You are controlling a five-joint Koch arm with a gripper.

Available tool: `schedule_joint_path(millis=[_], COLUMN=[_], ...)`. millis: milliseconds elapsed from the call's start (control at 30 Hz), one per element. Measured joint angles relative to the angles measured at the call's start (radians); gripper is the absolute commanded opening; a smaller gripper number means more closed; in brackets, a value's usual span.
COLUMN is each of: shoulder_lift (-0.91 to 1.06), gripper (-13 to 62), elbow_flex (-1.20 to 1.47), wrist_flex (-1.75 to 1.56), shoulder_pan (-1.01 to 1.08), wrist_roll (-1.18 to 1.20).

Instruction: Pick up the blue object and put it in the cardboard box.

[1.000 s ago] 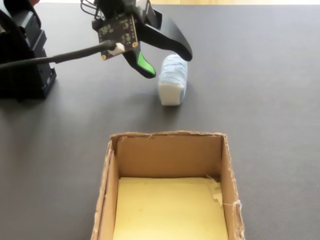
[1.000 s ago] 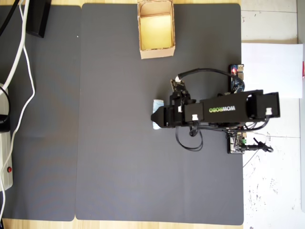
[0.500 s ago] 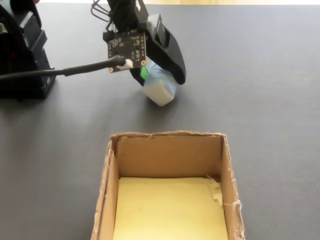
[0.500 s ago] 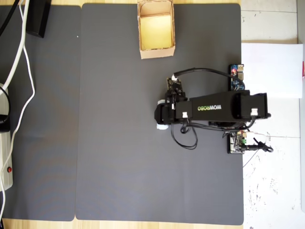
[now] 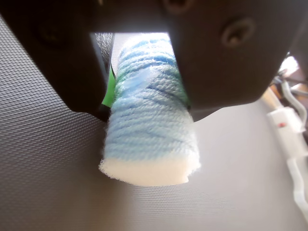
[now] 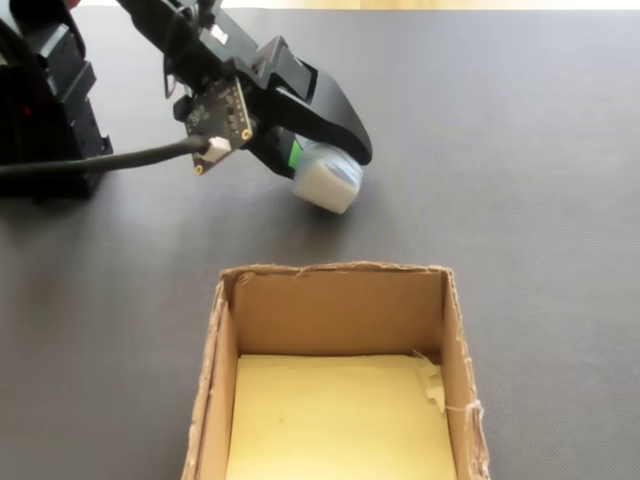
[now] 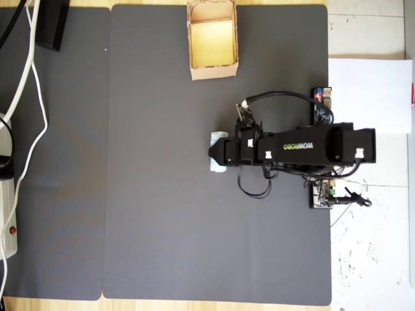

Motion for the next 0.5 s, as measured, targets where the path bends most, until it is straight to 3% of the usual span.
schedule_joint_path(millis=[500], shoulder_lift=[0.282], gripper=[4.5], elbow_flex=[0.11], wrist_flex=[-0.238], shoulder_pan=[0.137], wrist_roll=[0.002])
